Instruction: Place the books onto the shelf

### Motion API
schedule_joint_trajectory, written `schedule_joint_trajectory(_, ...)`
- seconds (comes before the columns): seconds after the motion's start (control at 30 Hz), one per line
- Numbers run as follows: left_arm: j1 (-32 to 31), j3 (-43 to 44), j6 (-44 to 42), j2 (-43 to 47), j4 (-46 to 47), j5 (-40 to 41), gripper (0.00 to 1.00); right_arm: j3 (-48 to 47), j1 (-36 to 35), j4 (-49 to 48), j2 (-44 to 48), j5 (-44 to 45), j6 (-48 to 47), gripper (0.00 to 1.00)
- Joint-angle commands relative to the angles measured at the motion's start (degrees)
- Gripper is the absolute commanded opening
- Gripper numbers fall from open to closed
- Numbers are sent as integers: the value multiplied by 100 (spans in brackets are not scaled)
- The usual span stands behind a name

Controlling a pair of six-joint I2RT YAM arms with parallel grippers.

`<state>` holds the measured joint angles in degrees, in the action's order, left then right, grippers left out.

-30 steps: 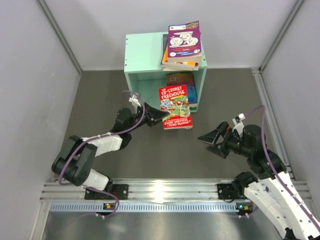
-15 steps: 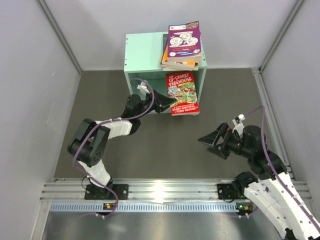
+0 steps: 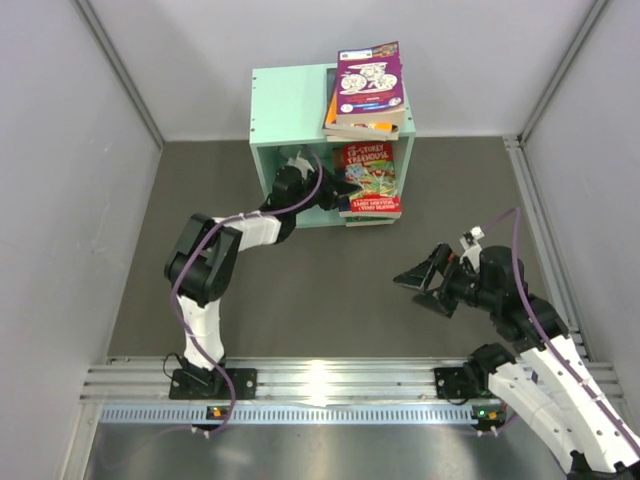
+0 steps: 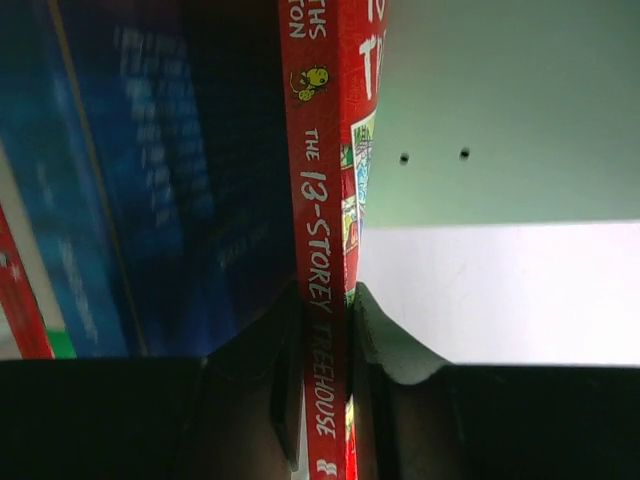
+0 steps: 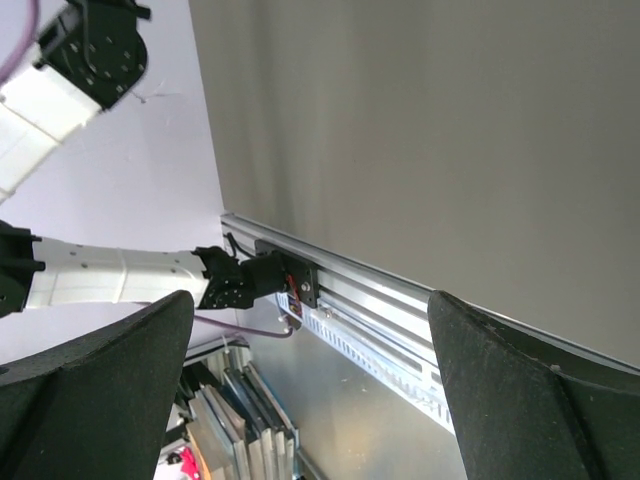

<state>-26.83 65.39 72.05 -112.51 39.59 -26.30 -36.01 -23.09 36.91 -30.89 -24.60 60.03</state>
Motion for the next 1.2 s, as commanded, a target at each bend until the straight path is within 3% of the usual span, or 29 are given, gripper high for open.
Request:
schedule_joint_trajectory(0.0, 64, 895, -541, -139, -363, 161, 0, -82, 50, -148, -92, -98, -132, 100)
schedule_joint_trajectory(0.13, 204, 1887, -946, -412, -1312, 91, 2, -108, 138, -192, -206, -150, -202, 100)
schedule_joint_trajectory(0.3, 319, 2785, -1728, -606, -2893, 204, 22, -91, 305, -306, -391, -300, -246, 100)
schedule_joint_trajectory(0.33, 327, 2839, -1782, -623, -3018, 231, 35, -73, 340, -368, -434, -308, -246, 100)
schedule_joint_trajectory(0.43, 310, 3050, -2045, -606, -3630, 301, 57, -12, 375, -552, -531, -379, -194, 100)
schedule_joint_trajectory(0.47, 292, 3103, -2150, -571, -3817, 414, 71, 6, 384, -596, -566, -414, -159, 100)
schedule_joint_trajectory(0.53, 275, 3138, -2397, -466, -4299, 582, 78, 41, 402, -711, -619, -423, -115, 100)
schedule_joint_trajectory(0.57, 275, 3112, -2467, -421, -4389, 617, 88, 59, 402, -755, -637, -423, -80, 100)
schedule_joint_trajectory(1.0, 126, 2647, -3346, 483, -5541, 1848, 92, 314, 393, -1141, -567, -414, 290, 100)
schedule_joint_trajectory(1.07, 99, 2436, -3382, 782, -5349, 1779, 92, 314, 402, -1150, -575, -388, 281, 100)
schedule_joint_trajectory(1.17, 99, 1506, -3286, 1388, -4024, 1401, 95, 261, 402, -1151, -602, -379, 203, 100)
